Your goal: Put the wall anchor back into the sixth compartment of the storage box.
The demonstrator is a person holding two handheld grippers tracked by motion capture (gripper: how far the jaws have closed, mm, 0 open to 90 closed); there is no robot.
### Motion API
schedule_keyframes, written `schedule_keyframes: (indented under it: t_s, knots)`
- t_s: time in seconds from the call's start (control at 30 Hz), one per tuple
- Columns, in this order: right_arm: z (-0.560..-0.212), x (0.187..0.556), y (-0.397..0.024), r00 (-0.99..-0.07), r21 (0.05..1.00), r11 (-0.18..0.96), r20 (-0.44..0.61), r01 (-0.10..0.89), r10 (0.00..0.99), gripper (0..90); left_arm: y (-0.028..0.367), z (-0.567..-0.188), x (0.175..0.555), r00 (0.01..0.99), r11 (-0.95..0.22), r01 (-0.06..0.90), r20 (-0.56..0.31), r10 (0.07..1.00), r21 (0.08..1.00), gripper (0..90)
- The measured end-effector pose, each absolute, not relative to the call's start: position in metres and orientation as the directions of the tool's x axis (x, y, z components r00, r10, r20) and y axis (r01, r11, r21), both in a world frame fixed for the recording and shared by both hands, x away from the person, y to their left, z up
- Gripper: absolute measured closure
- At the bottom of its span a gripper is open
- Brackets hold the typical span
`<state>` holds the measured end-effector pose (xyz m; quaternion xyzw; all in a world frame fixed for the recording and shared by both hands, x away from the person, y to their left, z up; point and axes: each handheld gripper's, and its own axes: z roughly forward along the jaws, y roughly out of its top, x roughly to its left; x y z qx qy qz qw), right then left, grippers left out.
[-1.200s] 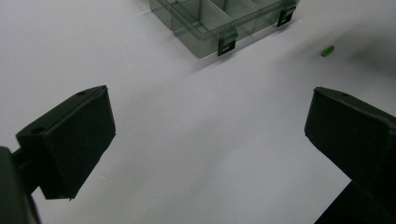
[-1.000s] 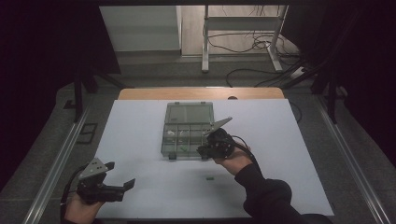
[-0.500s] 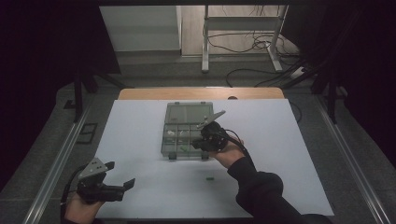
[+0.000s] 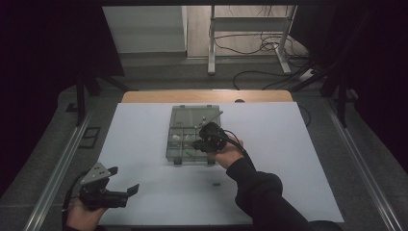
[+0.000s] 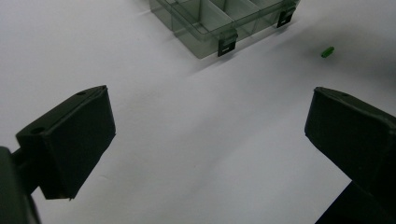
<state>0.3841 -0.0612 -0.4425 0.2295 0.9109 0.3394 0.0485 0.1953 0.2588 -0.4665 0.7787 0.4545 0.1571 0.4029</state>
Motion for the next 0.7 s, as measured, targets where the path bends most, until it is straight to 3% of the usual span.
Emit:
schedule_keyframes:
  t_s: [0.7]
  knots:
    - [-0.465,0.399,-0.03,-0.887,0.602,0.698,0.037,0.388,0.461,82.1,0.259,-0.466,0.195,0.537,-0.26,0.58,-0.122,0.835,0.772,2.5]
